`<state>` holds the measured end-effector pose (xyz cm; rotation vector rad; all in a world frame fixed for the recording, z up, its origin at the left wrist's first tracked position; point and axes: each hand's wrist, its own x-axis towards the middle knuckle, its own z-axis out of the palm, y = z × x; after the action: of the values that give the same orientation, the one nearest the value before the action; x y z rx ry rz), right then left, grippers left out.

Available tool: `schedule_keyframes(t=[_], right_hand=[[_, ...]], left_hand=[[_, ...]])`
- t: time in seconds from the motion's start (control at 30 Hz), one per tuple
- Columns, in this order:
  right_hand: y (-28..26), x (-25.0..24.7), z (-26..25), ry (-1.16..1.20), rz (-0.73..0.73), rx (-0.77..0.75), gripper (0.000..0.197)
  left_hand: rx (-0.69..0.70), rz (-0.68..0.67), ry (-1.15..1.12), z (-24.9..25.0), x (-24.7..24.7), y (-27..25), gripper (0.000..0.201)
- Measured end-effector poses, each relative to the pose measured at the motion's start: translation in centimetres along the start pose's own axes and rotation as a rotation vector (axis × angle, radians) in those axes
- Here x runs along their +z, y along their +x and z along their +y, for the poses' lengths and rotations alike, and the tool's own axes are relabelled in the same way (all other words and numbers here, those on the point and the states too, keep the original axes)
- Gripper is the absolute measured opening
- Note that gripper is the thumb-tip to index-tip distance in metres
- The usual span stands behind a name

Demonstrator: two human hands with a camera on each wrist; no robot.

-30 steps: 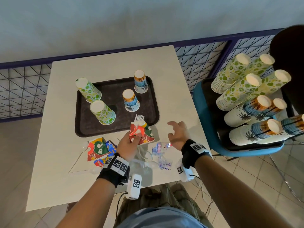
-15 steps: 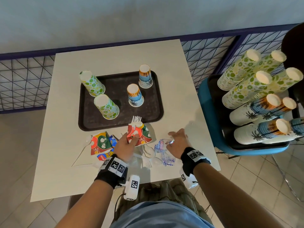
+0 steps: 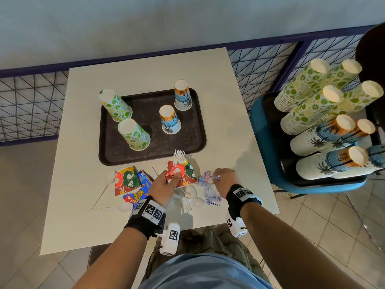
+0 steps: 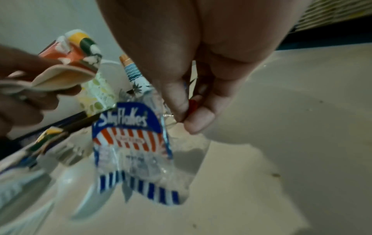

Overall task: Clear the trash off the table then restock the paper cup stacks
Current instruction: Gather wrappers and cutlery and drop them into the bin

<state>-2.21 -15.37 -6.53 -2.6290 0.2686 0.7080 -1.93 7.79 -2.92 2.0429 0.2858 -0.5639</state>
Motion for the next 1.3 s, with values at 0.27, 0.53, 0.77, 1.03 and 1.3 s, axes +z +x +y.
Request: schedule_keyframes(t=[0.27, 0.53, 0.77, 1.03, 1.3], right_hand=[[-2.8, -5.8, 0.9, 0.885, 0.195, 0.15, 0.019], [-5.5, -9.7, -4.4, 0.589, 0.281, -0.157, 0.023], [-6.8, -7.8, -5.2, 0.044, 0.376, -0.419, 0.008], [-7.3, -9.1, -5.4, -0.049, 0.116, -0.393, 0.018], [-6.4, -9.2, -5.8, 0.058, 0.161, -0.409, 0.025]], left_hand=[[-0.05, -0.04, 0.047, 0.0, 0.0, 0.2, 0.029], [-0.078, -0.124, -0.151, 3.2, 2.3, 0.3, 0.031], [-0.197, -0.195, -0.419, 4.7, 3.5, 0.2, 0.021], [-0.179, -0.189, -0.42, 6.8, 2.9, -0.9, 0.023], [-0.065, -0.184, -0.303, 6.4, 2.9, -1.1, 0.051]])
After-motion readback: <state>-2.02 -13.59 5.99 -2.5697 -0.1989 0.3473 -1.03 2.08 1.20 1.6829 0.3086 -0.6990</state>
